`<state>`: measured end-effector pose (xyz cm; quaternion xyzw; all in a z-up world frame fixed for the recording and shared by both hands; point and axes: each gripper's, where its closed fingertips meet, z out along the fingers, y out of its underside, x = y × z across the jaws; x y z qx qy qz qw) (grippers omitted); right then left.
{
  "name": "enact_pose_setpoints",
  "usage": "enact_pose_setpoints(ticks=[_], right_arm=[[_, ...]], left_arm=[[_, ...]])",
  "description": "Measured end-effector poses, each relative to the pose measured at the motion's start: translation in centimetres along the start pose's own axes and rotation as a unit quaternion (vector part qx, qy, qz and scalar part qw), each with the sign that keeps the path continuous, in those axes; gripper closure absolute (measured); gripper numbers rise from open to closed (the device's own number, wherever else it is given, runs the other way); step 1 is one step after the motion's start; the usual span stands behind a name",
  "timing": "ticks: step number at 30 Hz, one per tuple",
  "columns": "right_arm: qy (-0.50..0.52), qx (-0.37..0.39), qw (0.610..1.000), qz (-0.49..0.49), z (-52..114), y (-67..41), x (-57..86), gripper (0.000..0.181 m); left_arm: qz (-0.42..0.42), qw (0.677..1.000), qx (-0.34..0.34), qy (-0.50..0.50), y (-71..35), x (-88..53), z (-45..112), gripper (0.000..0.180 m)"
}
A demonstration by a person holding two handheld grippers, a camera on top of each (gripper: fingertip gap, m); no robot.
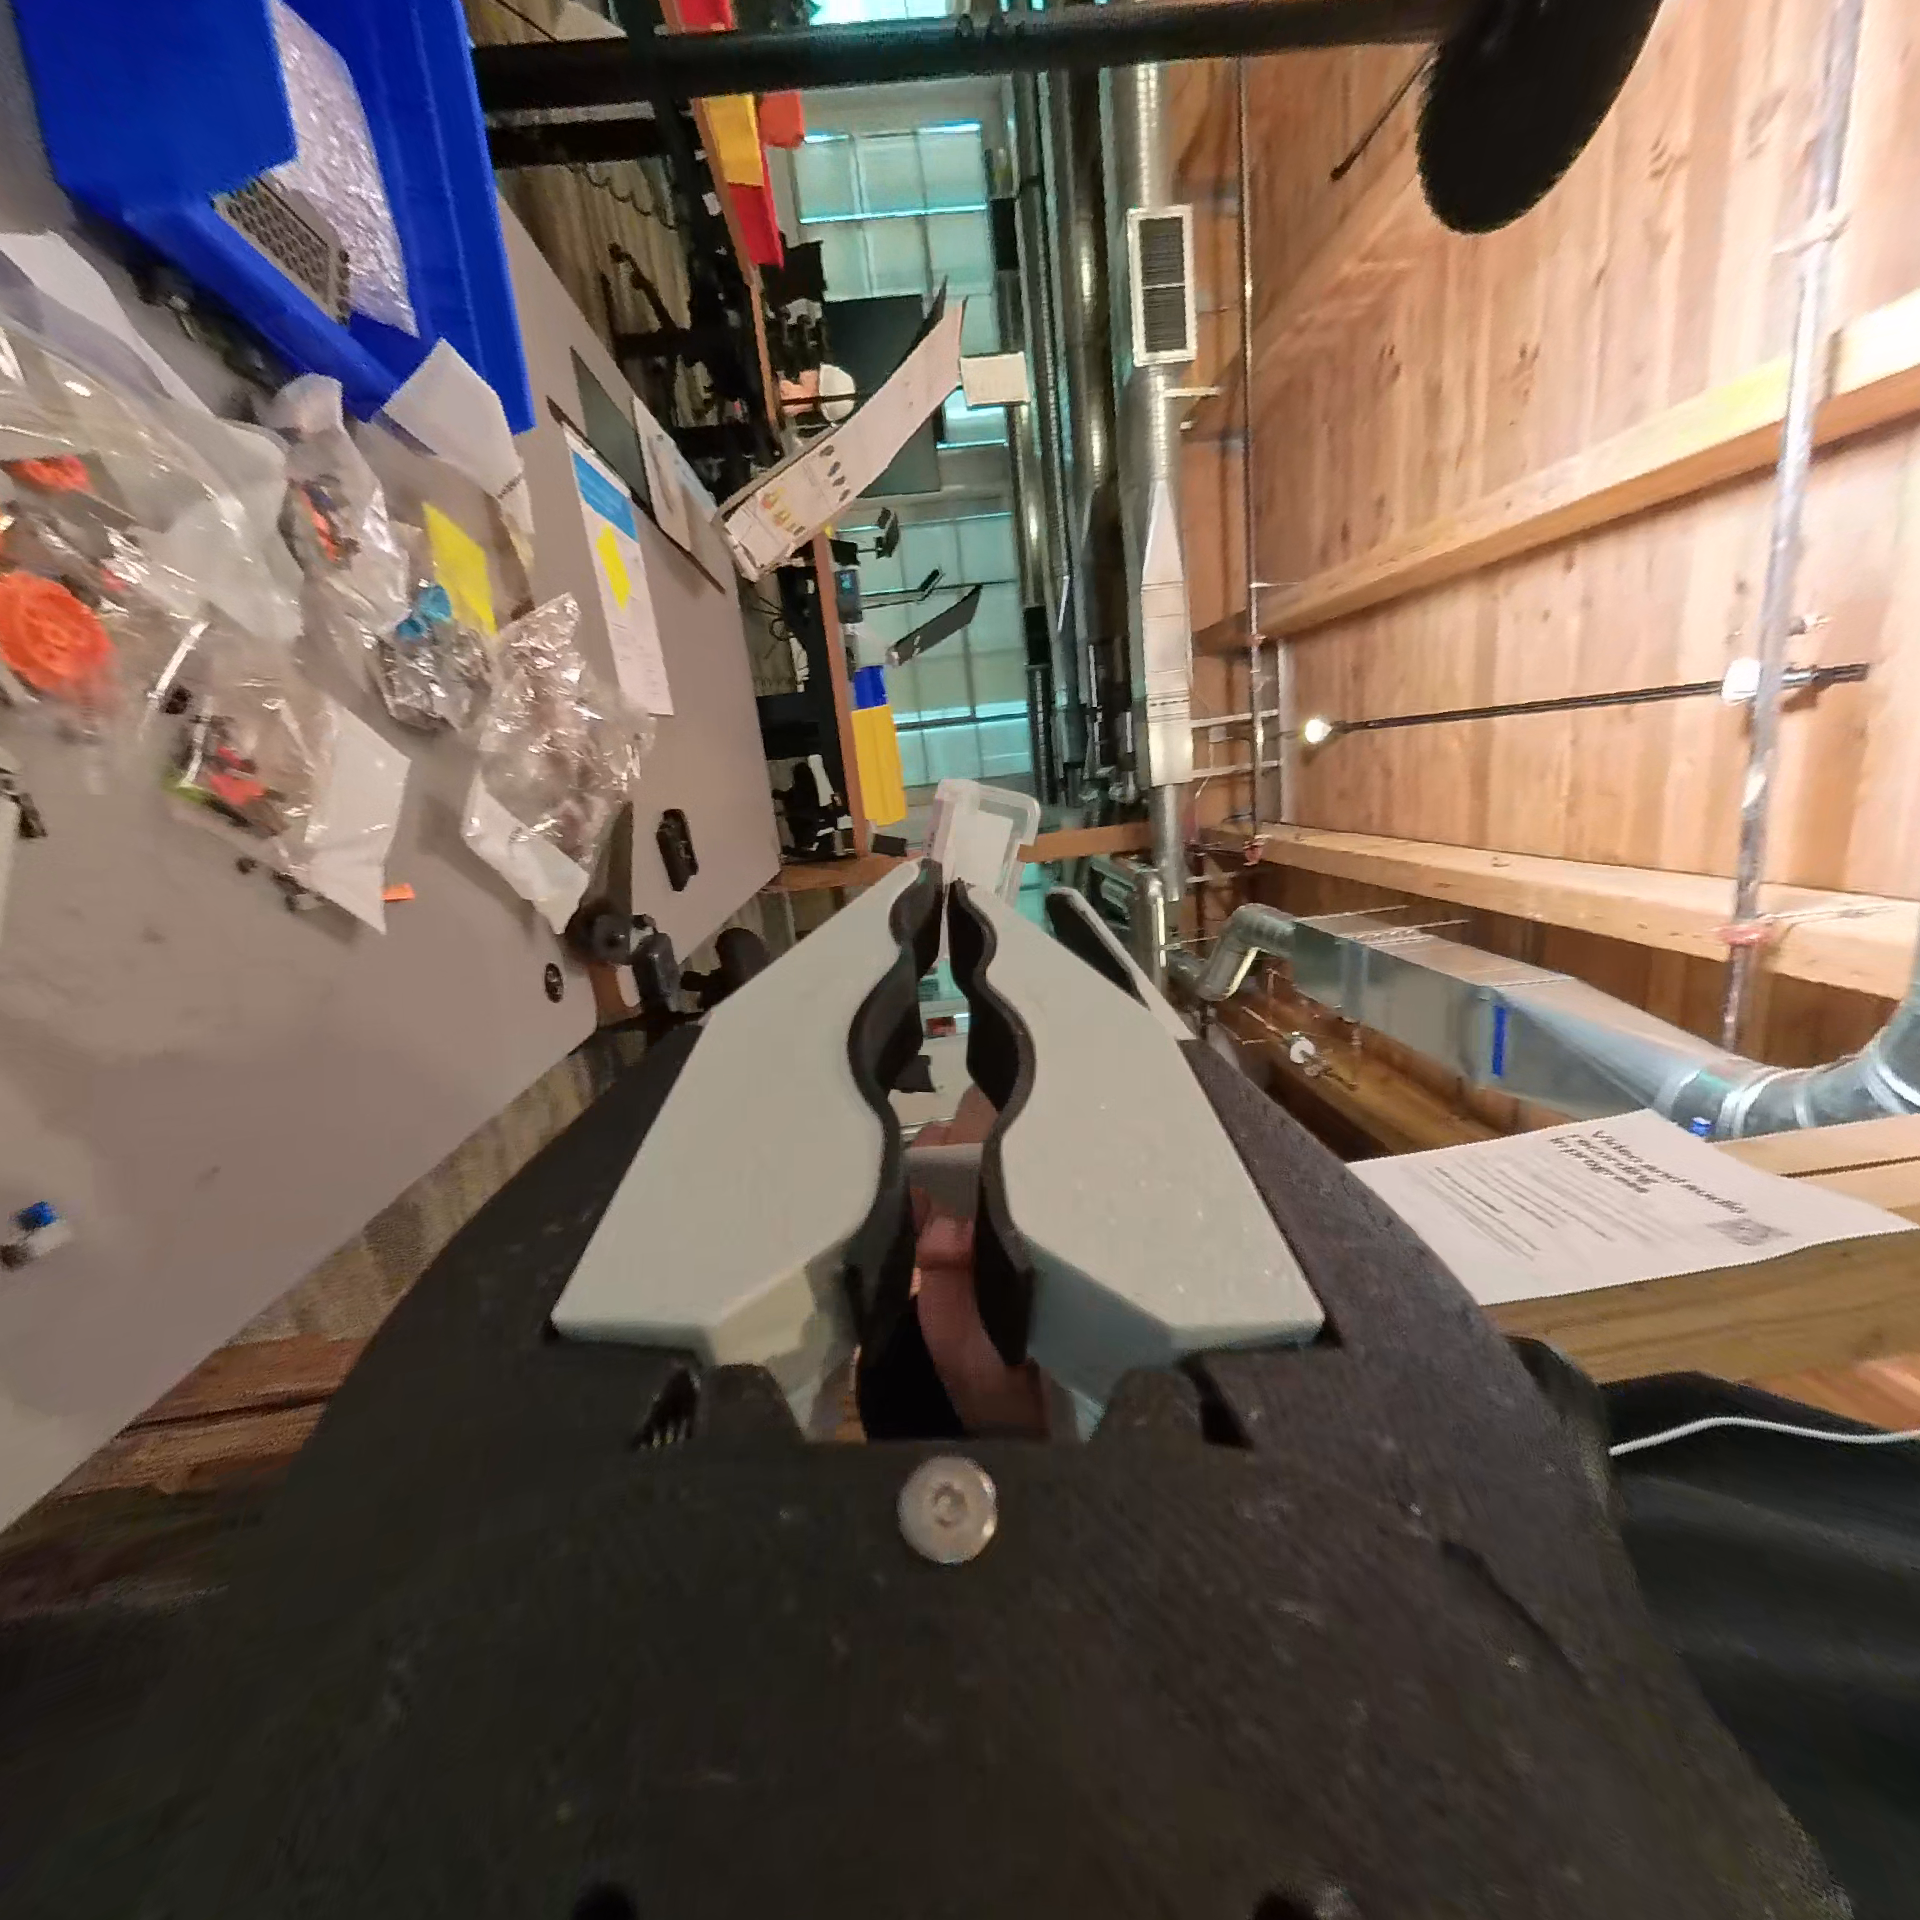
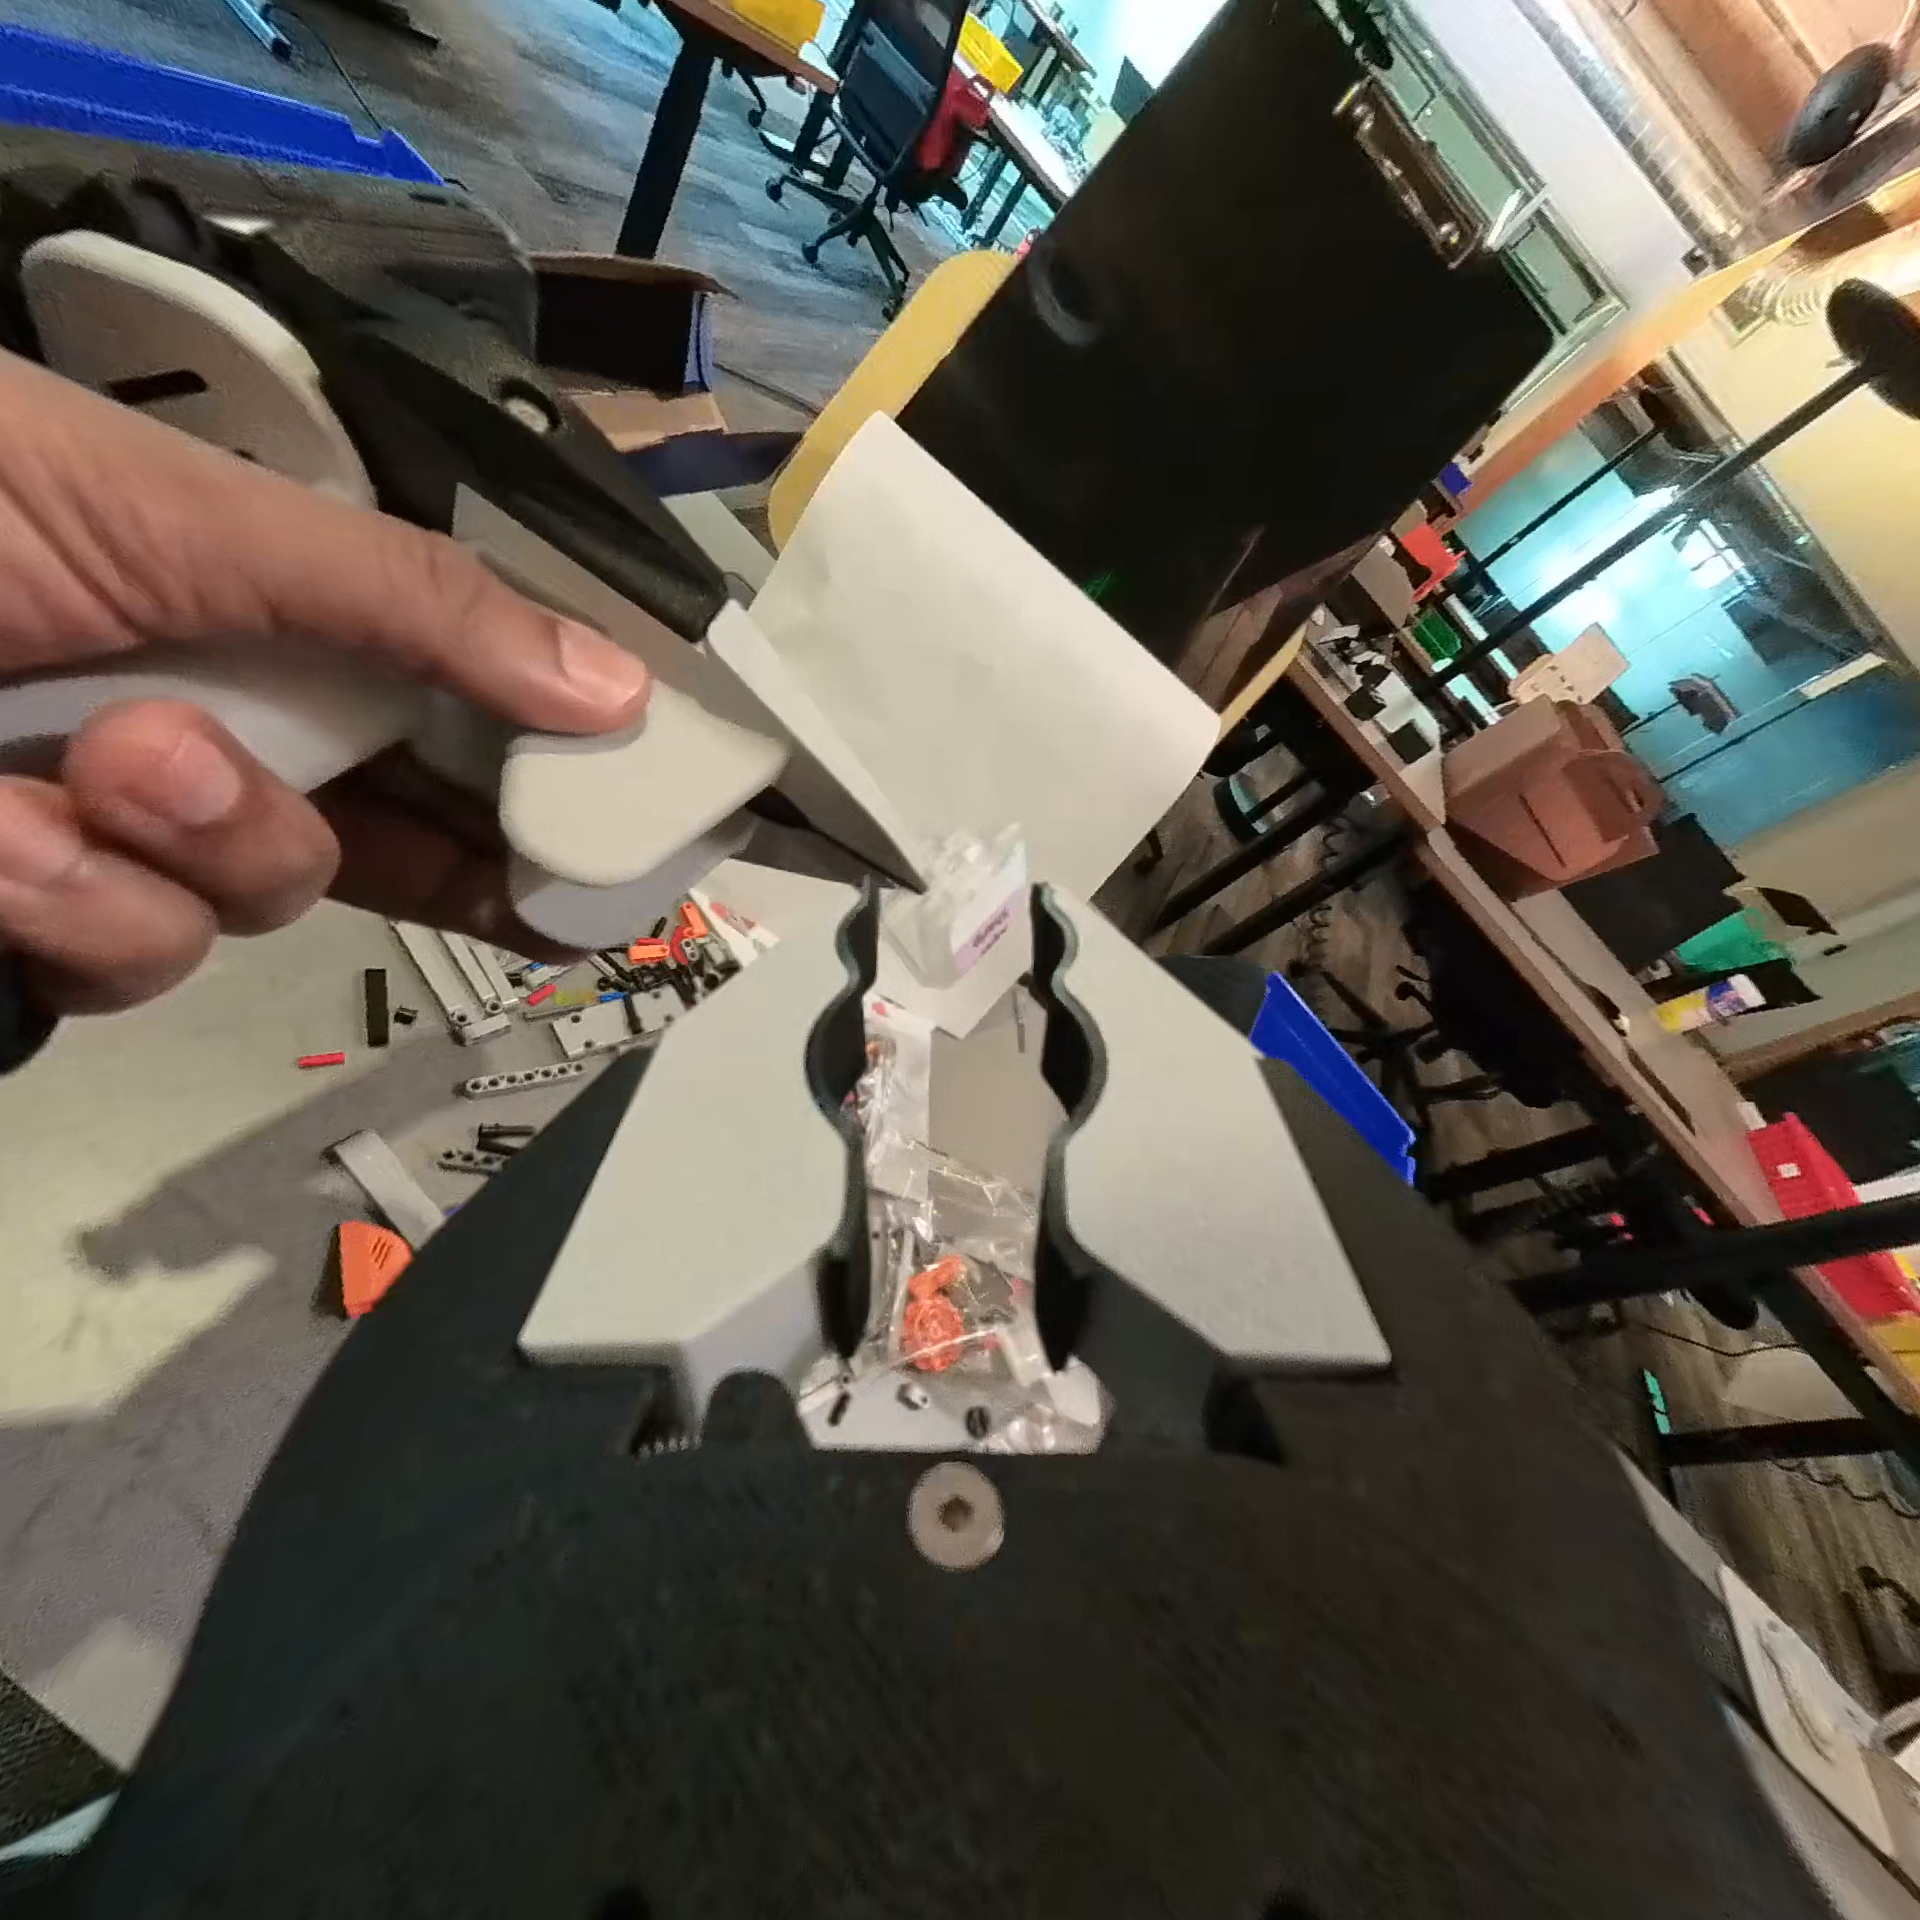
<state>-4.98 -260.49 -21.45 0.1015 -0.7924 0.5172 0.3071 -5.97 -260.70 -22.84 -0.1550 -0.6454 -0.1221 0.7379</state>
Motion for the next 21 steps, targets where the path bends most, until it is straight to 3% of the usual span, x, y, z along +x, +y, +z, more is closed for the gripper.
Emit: enact_pose_setpoints(ticks=[2, 4, 9, 12, 14, 18, 19, 21], right_arm=[[0.005, 0.002, 1.000, 0.004, 0.1, -0.3, 0.3, 0.157], [0.018, 0.023, 0.999, 0.022, -0.2, -1.2, 1.0, 0.181], [0.013, 0.023, 0.993, 0.114, -0.5, -0.6, 1.9, 0.181], [-0.005, 0.052, 0.995, 0.090, -1.2, -1.9, 1.2, 0.159], [-0.006, 0.041, 0.997, 0.058, -0.9, -1.7, 0.3, 0.155], [0.013, 0.023, 0.998, 0.056, -0.6, -0.9, 0.8, 0.164], [0.022, 0.029, 0.997, 0.067, -0.8, -1.0, 1.3, 0.177], [0.022, 0.030, 0.993, 0.115, -0.9, -0.8, 2.1, 0.178]], left_arm=[[-0.008, 1.000, 0.003, 0.008, 0.1, 0.5, -0.1, 0.180], [-0.009, 1.000, 0.004, 0.009, 0.1, 0.6, -0.2, 0.180], [-0.039, 0.999, 0.017, 0.027, 0.1, 1.0, -0.6, 0.180], [-0.042, 0.998, 0.023, 0.027, 0.0, 1.1, -0.7, 0.180], [-0.053, 0.998, 0.025, 0.036, 0.0, 1.4, -0.7, 0.180], [-0.052, 0.998, 0.014, 0.044, 0.6, 2.0, -0.4, 0.180], [-0.052, 0.998, 0.014, 0.043, 0.6, 2.1, -0.4, 0.180], [-0.055, 0.997, 0.016, 0.046, 0.5, 2.1, -0.5, 0.180]])
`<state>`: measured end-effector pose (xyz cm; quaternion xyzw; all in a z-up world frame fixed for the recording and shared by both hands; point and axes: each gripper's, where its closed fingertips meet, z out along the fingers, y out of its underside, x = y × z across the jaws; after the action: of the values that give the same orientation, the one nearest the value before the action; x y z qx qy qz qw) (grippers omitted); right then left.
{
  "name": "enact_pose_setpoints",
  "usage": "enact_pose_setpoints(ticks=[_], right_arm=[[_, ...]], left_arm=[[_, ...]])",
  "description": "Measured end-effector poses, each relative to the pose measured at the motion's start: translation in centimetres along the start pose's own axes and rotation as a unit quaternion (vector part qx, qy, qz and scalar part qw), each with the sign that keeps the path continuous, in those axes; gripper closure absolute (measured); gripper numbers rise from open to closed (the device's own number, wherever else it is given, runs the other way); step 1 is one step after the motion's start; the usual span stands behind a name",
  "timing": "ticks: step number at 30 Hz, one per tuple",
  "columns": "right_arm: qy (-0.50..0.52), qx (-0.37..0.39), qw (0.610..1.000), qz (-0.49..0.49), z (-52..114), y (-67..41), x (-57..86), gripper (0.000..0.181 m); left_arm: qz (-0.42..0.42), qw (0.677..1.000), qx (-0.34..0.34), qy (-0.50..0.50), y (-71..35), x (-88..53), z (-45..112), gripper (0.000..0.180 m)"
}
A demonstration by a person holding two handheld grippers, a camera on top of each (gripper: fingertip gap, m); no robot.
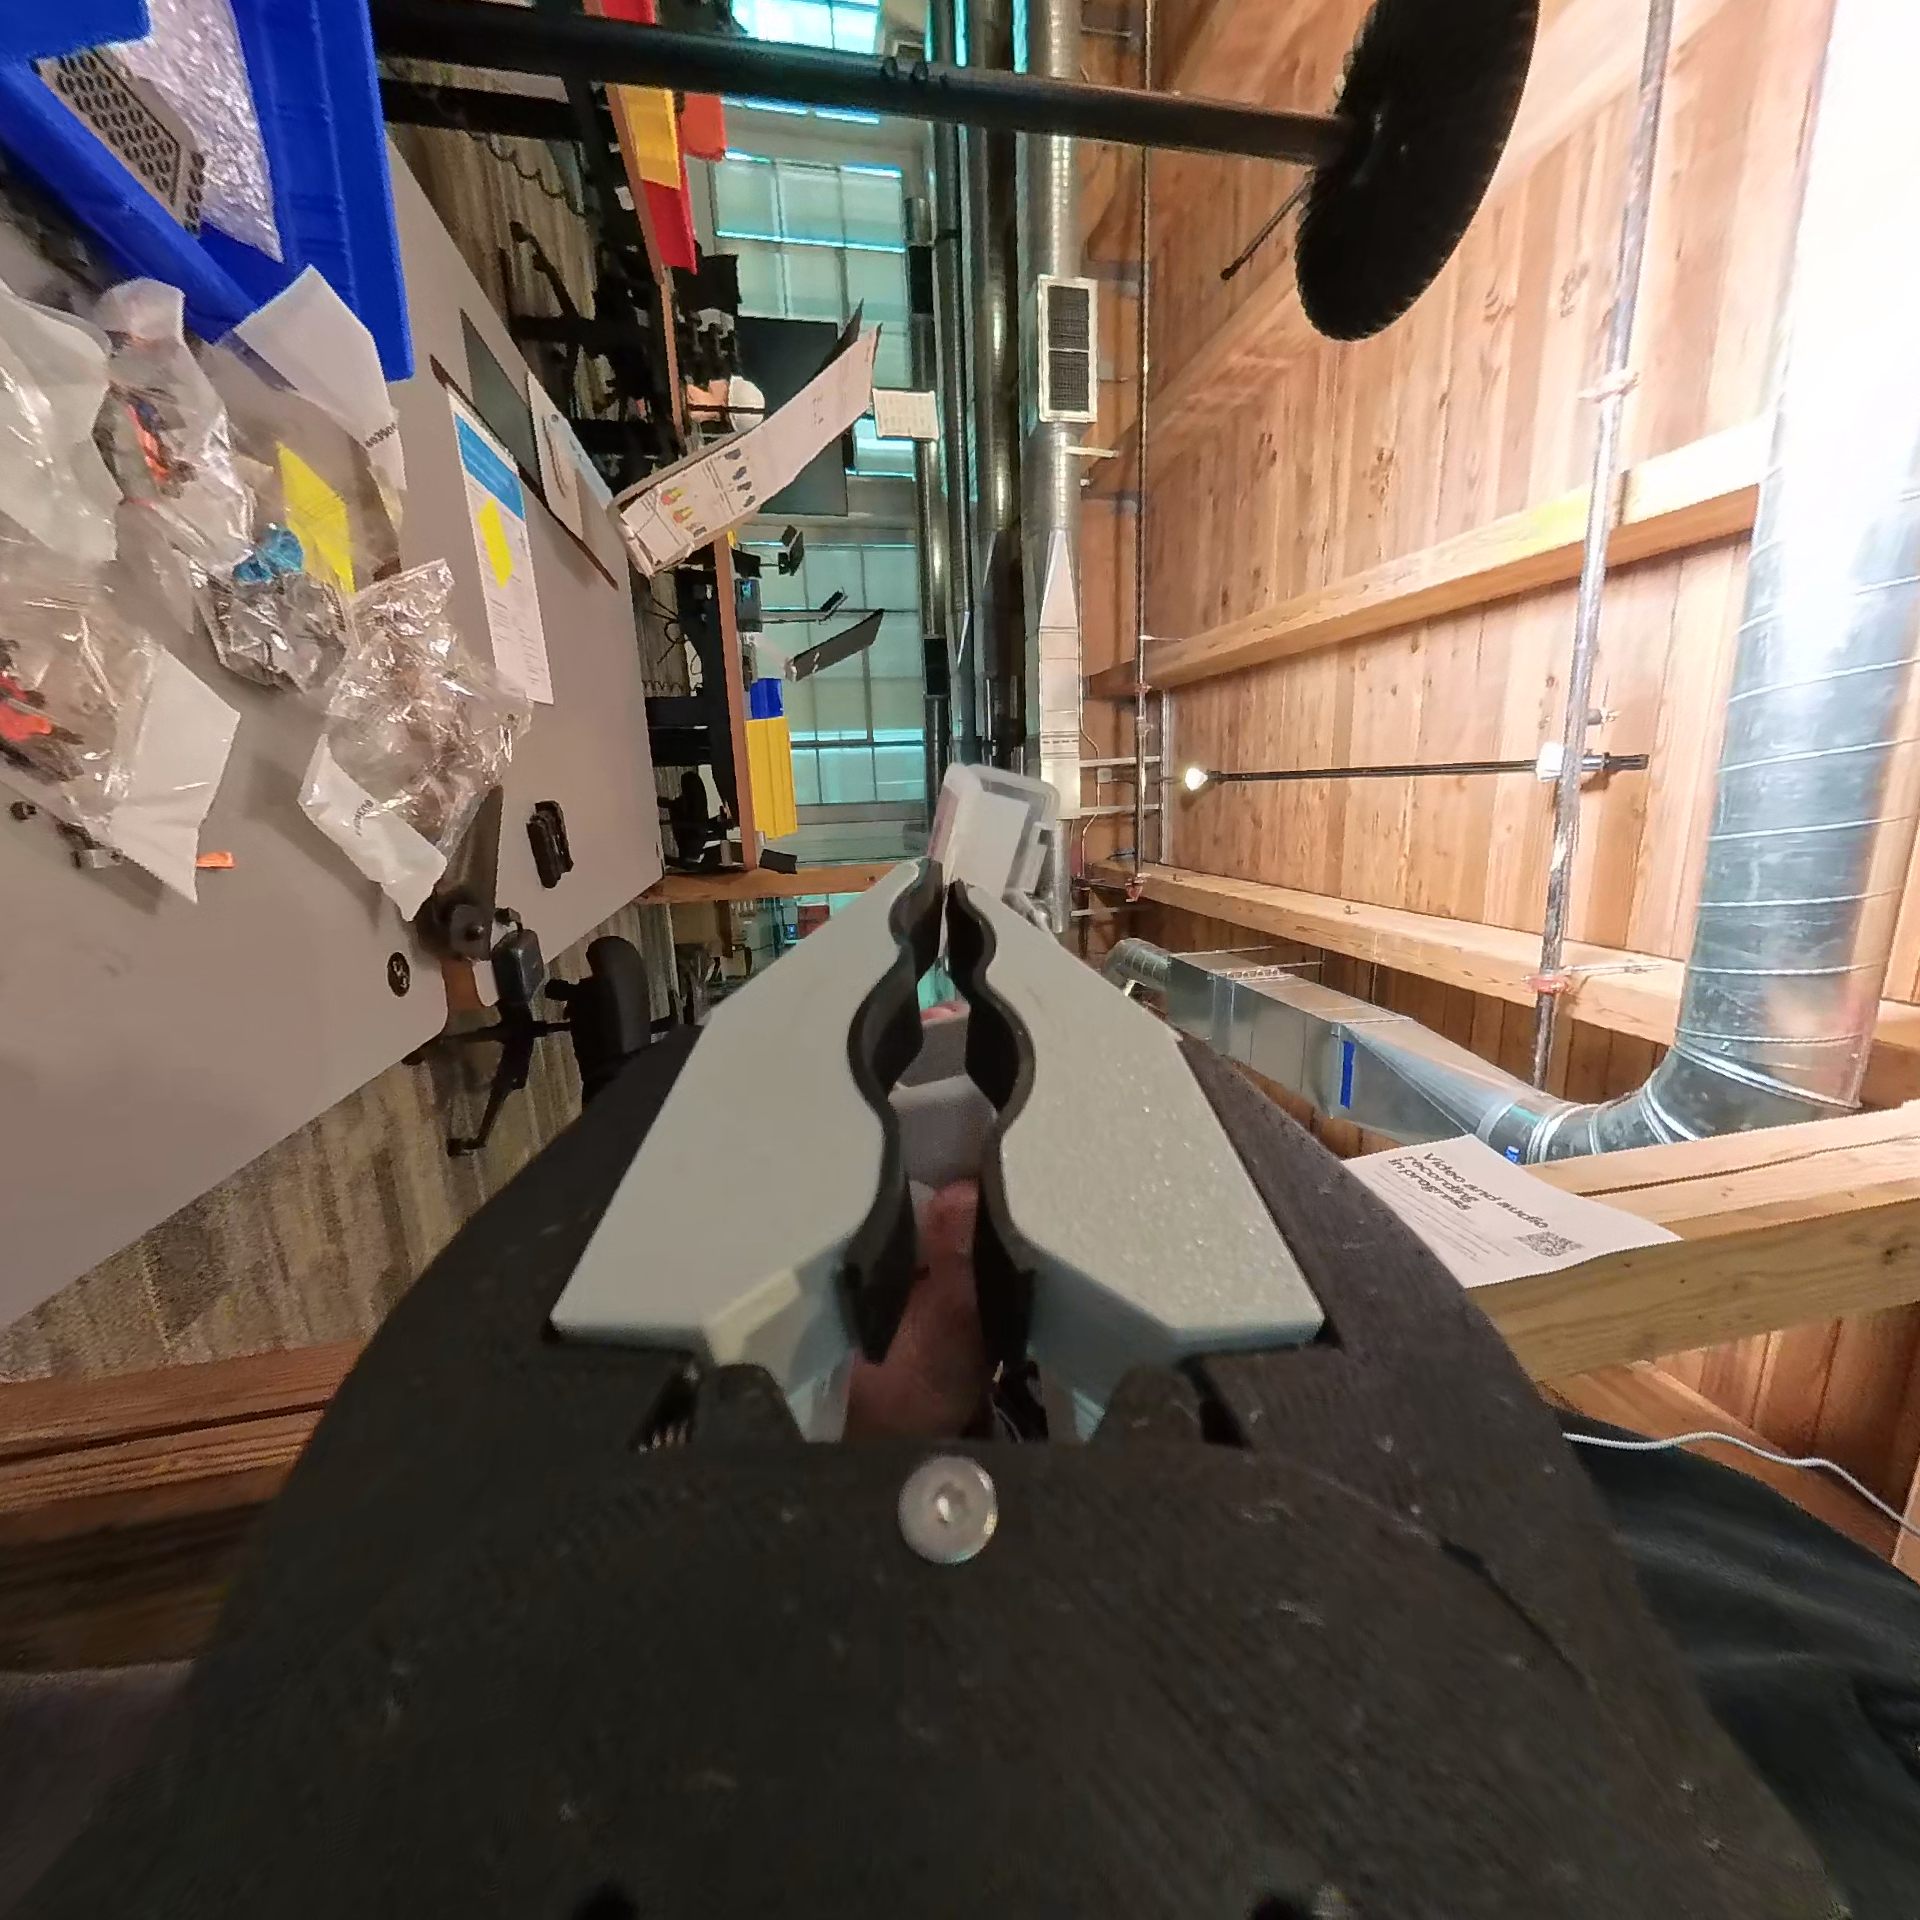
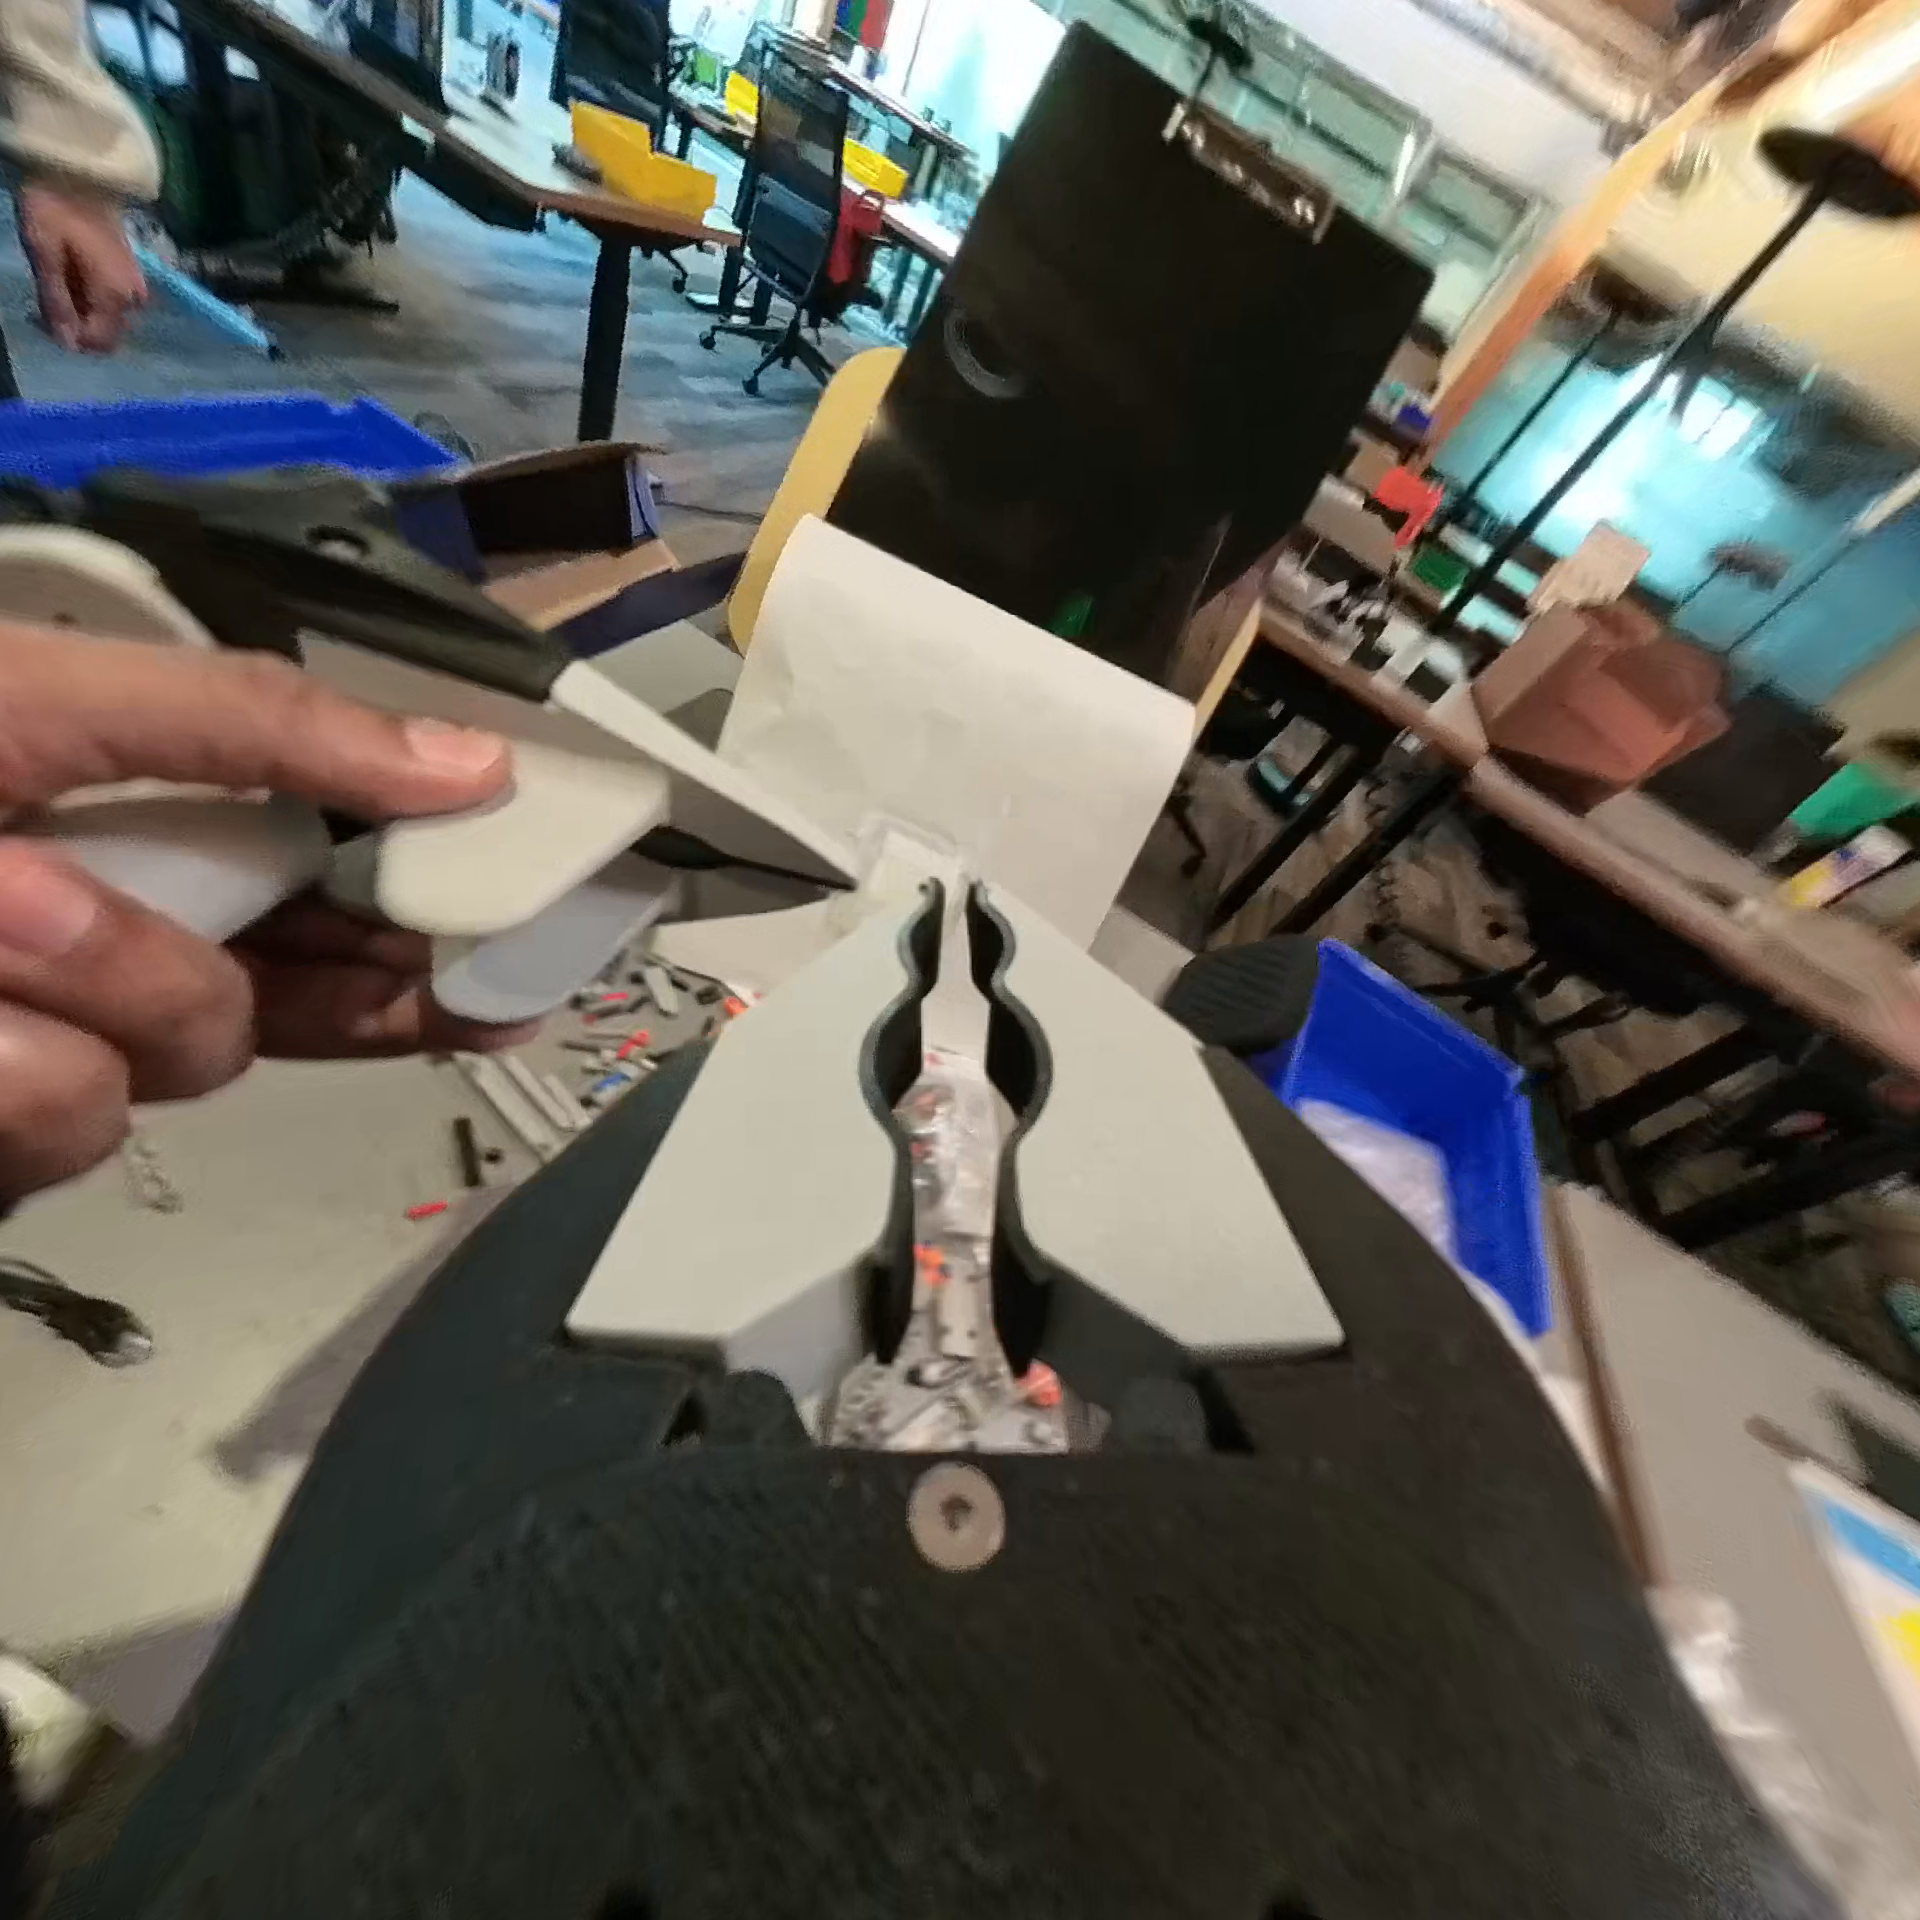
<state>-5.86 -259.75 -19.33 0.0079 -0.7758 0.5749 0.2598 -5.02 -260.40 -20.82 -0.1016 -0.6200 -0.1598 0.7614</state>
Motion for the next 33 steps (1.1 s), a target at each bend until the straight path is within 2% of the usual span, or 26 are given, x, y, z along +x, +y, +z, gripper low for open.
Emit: enact_pose_setpoints(ticks=[4, 5, 7, 10, 13, 16, 19, 22, 25, 27, 29, 33], right_arm=[[-0.035, -0.009, 0.982, 0.187, 0.1, 0.8, 0.8, 0.180], [-0.045, -0.009, 0.978, 0.204, 0.1, 0.9, 0.7, 0.180], [-0.044, -0.005, 0.987, 0.154, 0.0, 0.6, 0.6, 0.181], [-0.038, -0.002, 0.999, -0.003, -0.1, -0.1, -0.6, 0.180], [-0.045, -0.019, 0.988, -0.147, 0.0, 0.4, -1.7, 0.178], [-0.052, -0.021, 0.973, -0.222, 0.0, 0.5, -1.7, 0.178], [-0.065, -0.016, 0.986, -0.155, -0.1, 0.1, -1.3, 0.179], [-0.080, -0.005, 0.996, 0.038, -0.2, -0.4, 0.1, 0.180], [-0.123, -0.005, 0.957, 0.264, -0.2, -0.1, 0.9, 0.181], [-0.146, -0.007, 0.928, 0.343, -0.2, 0.3, 1.0, 0.181], [-0.145, -0.008, 0.937, 0.319, -0.3, 0.3, 0.9, 0.181], [-0.127, -0.010, 0.986, 0.108, -0.8, -0.4, -0.4, 0.180]], left_arm=[[-0.002, 1.000, -0.005, 0.000, 0.4, 0.0, 0.0, 0.180], [-0.002, 1.000, -0.006, -0.001, 0.4, 0.0, 0.0, 0.180], [-0.002, 1.000, -0.008, -0.002, 0.5, 0.0, 0.0, 0.180], [-0.001, 1.000, -0.008, -0.001, 0.6, 0.1, 0.0, 0.180], [0.006, 1.000, -0.012, -0.002, 0.7, 0.2, -0.1, 0.180], [0.022, 1.000, -0.017, -0.010, 0.8, 0.1, -0.2, 0.180], [0.023, 1.000, -0.016, -0.004, 0.8, 0.3, -0.2, 0.180], [0.026, 1.000, -0.015, 0.000, 0.7, 0.6, -0.3, 0.180], [0.035, 0.999, -0.020, 0.003, 0.9, 1.0, -0.3, 0.180], [0.043, 0.999, -0.023, 0.001, 1.0, 1.1, -0.2, 0.180], [0.043, 0.999, -0.026, -0.001, 1.1, 1.1, -0.2, 0.180], [0.037, 0.999, -0.025, -0.001, 1.2, 0.9, -0.2, 0.180]])
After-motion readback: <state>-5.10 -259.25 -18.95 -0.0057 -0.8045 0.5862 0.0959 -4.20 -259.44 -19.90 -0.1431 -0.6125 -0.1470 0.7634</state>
